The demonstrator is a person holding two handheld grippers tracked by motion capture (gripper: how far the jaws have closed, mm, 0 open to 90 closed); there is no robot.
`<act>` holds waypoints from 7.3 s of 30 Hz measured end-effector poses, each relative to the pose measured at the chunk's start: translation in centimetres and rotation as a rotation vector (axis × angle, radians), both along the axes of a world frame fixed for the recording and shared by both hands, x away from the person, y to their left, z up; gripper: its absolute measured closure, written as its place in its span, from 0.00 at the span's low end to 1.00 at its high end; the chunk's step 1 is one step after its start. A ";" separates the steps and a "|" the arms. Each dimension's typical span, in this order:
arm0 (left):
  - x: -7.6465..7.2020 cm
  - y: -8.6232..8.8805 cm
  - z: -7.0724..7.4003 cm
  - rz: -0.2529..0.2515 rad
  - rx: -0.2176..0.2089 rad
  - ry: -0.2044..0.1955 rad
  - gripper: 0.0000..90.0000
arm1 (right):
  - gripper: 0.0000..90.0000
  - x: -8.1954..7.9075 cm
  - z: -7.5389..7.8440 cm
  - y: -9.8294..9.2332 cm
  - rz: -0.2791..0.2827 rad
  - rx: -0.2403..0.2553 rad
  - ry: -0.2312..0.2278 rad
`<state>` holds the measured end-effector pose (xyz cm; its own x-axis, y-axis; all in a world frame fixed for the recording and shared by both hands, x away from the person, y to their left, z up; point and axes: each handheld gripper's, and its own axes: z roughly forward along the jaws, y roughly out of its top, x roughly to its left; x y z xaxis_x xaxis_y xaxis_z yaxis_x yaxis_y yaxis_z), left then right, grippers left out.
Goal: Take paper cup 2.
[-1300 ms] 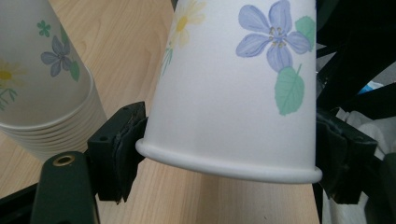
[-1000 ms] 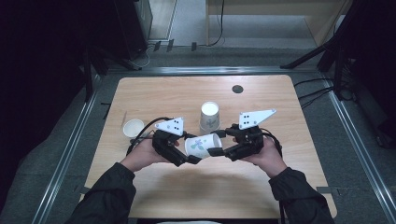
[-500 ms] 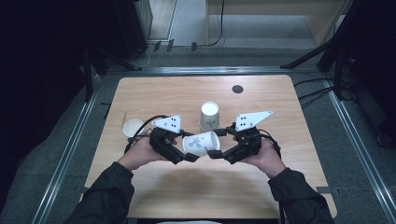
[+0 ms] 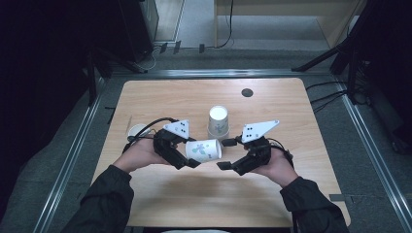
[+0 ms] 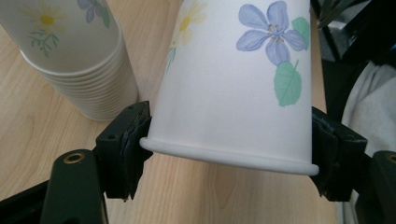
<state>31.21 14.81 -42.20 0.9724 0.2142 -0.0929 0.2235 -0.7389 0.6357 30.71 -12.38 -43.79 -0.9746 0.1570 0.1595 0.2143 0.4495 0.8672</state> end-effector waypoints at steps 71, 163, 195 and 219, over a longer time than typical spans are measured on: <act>-0.7 -0.9 -0.3 -0.008 -0.058 0.020 0.14 | 0.37 0.2 -0.6 0.4 0.037 -0.010 -0.041; -0.9 -0.7 0.3 0.025 -0.001 -0.002 0.13 | 0.38 0.1 -2.3 2.4 0.077 -0.133 -0.020; -1.0 -0.9 -0.3 0.114 -0.251 0.063 0.14 | 0.37 0.5 -1.4 1.1 0.065 -0.052 -0.001; -1.5 -1.5 -0.1 0.108 -0.293 0.040 0.26 | 0.38 0.4 -1.8 2.0 0.093 -0.052 0.039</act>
